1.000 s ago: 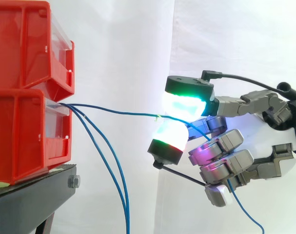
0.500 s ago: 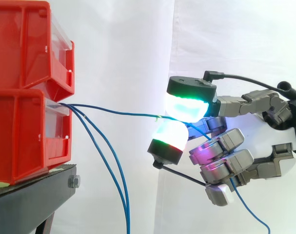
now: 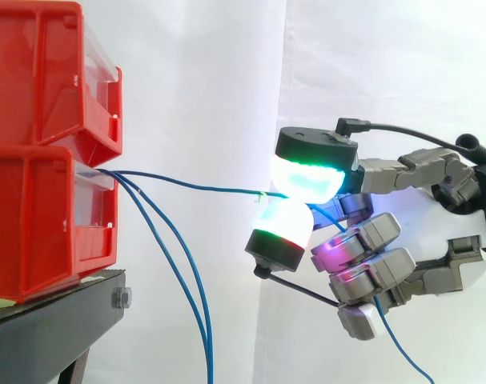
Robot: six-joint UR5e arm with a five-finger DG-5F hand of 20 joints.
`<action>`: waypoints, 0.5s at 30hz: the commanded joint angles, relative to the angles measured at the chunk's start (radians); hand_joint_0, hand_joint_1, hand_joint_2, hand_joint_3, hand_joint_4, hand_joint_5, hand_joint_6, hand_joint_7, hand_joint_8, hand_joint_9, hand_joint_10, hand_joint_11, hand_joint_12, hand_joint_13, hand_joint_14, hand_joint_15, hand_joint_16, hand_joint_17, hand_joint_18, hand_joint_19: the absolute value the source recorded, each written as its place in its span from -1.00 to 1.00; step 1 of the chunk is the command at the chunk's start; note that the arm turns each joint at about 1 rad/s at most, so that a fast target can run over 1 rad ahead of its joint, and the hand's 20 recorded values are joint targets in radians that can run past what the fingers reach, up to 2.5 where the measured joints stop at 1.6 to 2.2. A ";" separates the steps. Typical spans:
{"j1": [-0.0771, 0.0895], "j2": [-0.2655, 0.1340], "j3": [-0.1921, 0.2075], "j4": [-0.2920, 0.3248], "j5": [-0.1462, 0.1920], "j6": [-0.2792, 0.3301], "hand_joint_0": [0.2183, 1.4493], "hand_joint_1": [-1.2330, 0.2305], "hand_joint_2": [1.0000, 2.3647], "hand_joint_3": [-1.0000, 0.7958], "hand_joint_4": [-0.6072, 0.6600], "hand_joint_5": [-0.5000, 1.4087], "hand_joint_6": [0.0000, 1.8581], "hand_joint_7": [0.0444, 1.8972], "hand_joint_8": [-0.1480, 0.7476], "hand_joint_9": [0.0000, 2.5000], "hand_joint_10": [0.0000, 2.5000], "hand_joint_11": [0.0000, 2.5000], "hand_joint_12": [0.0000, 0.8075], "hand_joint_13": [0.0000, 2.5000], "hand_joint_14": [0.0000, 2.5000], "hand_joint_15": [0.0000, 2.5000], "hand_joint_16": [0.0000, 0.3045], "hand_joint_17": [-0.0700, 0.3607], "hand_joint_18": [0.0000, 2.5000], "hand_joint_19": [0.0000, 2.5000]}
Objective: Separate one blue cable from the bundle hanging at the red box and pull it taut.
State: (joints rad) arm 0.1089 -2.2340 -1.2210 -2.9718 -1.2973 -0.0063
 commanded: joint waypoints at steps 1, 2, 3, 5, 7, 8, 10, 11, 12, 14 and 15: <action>0.000 0.001 0.000 -0.001 0.000 -0.001 -0.22 -0.46 -0.97 -0.13 -0.08 -0.68 -0.04 0.33 0.02 -0.40 0.09 0.17 -0.03 -0.28 -0.20 0.25 -0.68 -0.17 -0.26 -0.23; 0.000 0.001 0.000 -0.001 0.001 -0.003 -0.22 -0.46 -0.97 -0.14 -0.08 -0.68 -0.04 0.32 0.02 -0.40 0.09 0.16 -0.04 -0.28 -0.20 0.26 -0.68 -0.17 -0.26 -0.22; 0.000 0.001 0.000 -0.003 0.001 -0.003 -0.22 -0.46 -0.97 -0.14 -0.08 -0.68 -0.04 0.31 0.03 -0.40 0.10 0.16 -0.05 -0.28 -0.20 0.25 -0.68 -0.17 -0.26 -0.22; 0.000 0.001 0.000 -0.004 0.001 -0.006 -0.22 -0.45 -0.97 -0.14 -0.08 -0.68 -0.04 0.32 0.02 -0.40 0.09 0.18 -0.05 -0.28 -0.20 0.26 -0.68 -0.17 -0.26 -0.22; 0.000 0.001 0.000 -0.006 0.003 -0.011 -0.22 -0.44 -0.97 -0.14 -0.08 -0.68 -0.04 0.31 0.02 -0.40 0.08 0.17 -0.05 -0.28 -0.20 0.25 -0.68 -0.17 -0.26 -0.22; 0.000 0.001 0.000 -0.006 0.006 -0.011 -0.22 -0.44 -0.97 -0.15 -0.08 -0.68 -0.04 0.31 0.02 -0.40 0.08 0.16 -0.04 -0.28 -0.20 0.25 -0.68 -0.17 -0.26 -0.22; 0.000 0.001 0.000 -0.004 0.003 -0.012 -0.22 -0.43 -0.97 -0.15 -0.07 -0.68 -0.04 0.31 0.03 -0.40 0.08 0.16 -0.04 -0.28 -0.20 0.25 -0.68 -0.17 -0.26 -0.22; 0.000 0.001 0.000 -0.004 0.003 -0.012 -0.23 -0.43 -0.97 -0.14 -0.08 -0.68 -0.04 0.30 0.01 -0.40 0.09 0.16 -0.04 -0.28 -0.20 0.25 -0.68 -0.17 -0.26 -0.22; 0.000 0.001 0.000 -0.006 0.003 -0.012 -0.23 -0.43 -0.97 -0.14 -0.07 -0.68 -0.04 0.31 0.02 -0.40 0.09 0.17 -0.04 -0.28 -0.20 0.25 -0.68 -0.17 -0.26 -0.22; 0.000 0.001 0.000 -0.004 0.003 -0.012 -0.23 -0.43 -0.97 -0.14 -0.07 -0.68 -0.04 0.31 0.02 -0.40 0.09 0.17 -0.05 -0.28 -0.20 0.26 -0.68 -0.17 -0.26 -0.22; 0.000 0.001 0.000 -0.004 0.003 -0.012 -0.23 -0.43 -0.97 -0.14 -0.08 -0.68 -0.04 0.30 0.03 -0.40 0.09 0.15 -0.05 -0.28 -0.20 0.25 -0.68 -0.17 -0.26 -0.22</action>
State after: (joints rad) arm 0.1089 -2.2337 -1.2211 -2.9765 -1.2949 -0.0180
